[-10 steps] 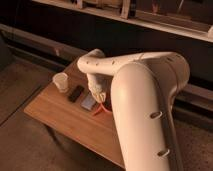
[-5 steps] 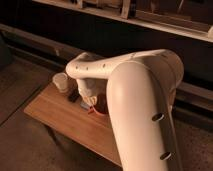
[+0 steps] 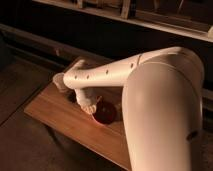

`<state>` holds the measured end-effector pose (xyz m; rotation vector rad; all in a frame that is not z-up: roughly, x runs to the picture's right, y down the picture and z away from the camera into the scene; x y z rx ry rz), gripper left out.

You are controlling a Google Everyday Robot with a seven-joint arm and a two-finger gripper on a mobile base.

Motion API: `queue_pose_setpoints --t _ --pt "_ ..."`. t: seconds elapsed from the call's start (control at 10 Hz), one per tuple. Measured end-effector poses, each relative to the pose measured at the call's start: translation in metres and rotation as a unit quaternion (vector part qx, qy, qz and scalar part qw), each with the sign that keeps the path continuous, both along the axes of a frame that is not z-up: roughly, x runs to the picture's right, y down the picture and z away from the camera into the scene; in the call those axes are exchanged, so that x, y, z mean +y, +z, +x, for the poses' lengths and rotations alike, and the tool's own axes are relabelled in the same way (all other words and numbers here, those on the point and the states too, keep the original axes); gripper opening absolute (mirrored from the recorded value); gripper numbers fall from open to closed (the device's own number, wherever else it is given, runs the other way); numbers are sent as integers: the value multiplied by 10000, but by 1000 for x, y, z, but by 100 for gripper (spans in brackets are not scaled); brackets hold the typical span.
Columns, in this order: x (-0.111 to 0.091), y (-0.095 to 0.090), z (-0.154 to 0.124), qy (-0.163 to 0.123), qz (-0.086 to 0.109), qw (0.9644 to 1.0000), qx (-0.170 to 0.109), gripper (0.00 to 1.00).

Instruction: Drag the ceramic bowl in a circle

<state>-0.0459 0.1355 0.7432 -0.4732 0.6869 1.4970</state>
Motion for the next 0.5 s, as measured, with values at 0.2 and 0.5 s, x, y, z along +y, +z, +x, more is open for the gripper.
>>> queue_pose_setpoints --t 0.2,0.5 --pt "14 -8 28 172 -102 9995 253 0" --pt "33 -15 77 476 -282 9960 703 0"
